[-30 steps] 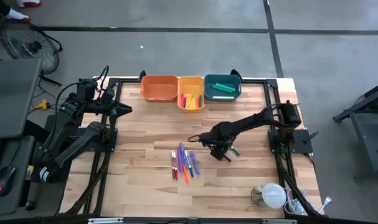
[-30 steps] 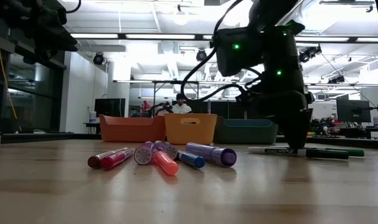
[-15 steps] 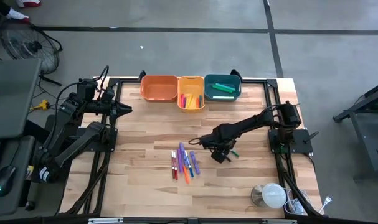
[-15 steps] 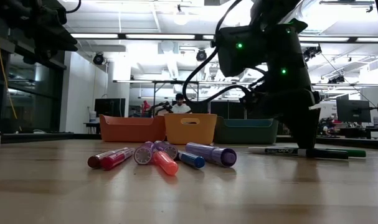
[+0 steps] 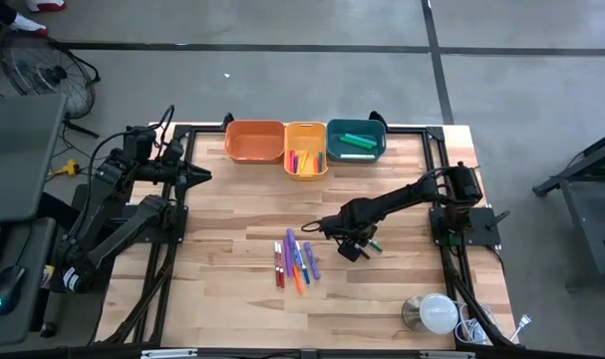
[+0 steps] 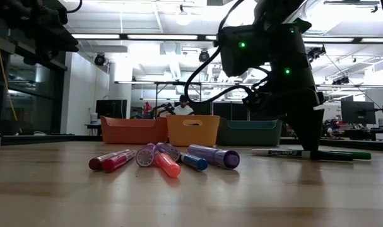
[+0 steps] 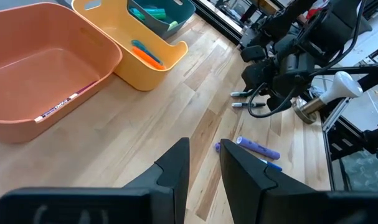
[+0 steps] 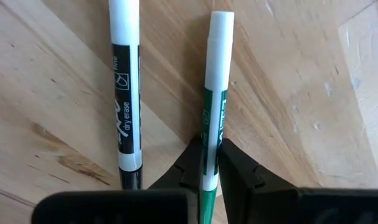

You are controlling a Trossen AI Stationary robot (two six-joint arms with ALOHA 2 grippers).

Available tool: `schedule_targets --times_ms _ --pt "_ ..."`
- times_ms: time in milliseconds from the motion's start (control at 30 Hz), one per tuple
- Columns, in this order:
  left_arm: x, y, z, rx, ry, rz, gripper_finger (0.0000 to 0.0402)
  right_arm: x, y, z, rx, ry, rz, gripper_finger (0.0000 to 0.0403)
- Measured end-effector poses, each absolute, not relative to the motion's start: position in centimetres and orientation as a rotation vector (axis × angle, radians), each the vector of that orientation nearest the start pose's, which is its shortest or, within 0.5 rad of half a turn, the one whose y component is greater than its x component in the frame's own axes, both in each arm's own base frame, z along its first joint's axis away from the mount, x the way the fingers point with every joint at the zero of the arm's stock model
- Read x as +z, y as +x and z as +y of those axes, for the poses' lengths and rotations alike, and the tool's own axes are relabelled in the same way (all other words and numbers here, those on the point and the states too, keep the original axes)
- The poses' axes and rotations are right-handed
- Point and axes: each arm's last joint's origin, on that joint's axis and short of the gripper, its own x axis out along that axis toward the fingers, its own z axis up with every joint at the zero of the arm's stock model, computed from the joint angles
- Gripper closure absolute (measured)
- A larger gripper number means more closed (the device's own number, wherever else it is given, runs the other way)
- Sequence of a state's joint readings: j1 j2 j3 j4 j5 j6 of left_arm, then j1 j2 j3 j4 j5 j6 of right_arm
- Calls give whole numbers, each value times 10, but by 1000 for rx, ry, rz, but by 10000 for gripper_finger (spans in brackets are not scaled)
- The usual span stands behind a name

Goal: Pick & Place Markers
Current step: Put the green marker into the orange bin

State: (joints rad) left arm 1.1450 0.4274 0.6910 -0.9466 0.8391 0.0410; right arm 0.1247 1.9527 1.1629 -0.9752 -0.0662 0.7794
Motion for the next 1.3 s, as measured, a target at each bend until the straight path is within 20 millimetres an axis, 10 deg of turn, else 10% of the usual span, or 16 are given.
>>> schedule_targets --times_ms 267,867,1300 --pt "280 48 53 289 -532 381 314 147 310 32 -576 523 1594 384" --pt "296 53 59 200 -500 228 314 263 324 -4 -453 442 749 385" --pt "323 57 68 172 -412 48 314 307 345 -41 -342 437 262 385"
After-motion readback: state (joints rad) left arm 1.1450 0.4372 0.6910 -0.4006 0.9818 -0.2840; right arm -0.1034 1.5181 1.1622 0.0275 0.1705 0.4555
